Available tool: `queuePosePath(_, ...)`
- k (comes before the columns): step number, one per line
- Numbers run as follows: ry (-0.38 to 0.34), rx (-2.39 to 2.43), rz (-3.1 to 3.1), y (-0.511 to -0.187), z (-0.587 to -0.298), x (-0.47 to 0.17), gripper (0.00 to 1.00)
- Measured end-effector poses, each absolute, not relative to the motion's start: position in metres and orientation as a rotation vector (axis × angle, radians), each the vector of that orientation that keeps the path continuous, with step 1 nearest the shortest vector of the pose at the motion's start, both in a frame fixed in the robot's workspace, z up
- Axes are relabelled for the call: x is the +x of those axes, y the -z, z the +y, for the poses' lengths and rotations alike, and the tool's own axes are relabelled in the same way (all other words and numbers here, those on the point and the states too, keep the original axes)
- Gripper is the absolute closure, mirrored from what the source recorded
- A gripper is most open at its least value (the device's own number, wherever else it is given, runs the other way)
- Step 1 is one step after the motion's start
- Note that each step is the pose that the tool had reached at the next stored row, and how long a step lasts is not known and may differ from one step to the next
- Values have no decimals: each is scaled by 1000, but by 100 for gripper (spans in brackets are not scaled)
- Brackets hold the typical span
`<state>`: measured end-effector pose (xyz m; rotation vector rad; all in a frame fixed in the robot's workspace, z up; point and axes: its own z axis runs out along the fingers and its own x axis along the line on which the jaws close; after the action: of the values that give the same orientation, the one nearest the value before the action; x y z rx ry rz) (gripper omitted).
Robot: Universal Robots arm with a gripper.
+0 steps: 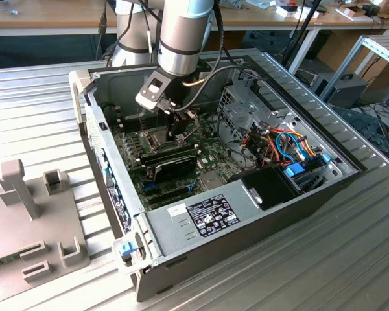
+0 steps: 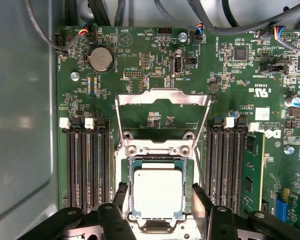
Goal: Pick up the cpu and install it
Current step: 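Place the cpu into insertion slot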
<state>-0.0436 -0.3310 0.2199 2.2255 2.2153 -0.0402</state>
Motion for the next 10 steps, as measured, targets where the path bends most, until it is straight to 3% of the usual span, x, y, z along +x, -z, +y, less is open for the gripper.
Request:
queuePosePath(8, 40, 2226, 2215, -220, -331, -44, 40)
queuePosePath(10, 40, 2225, 2215, -221, -331, -44, 53)
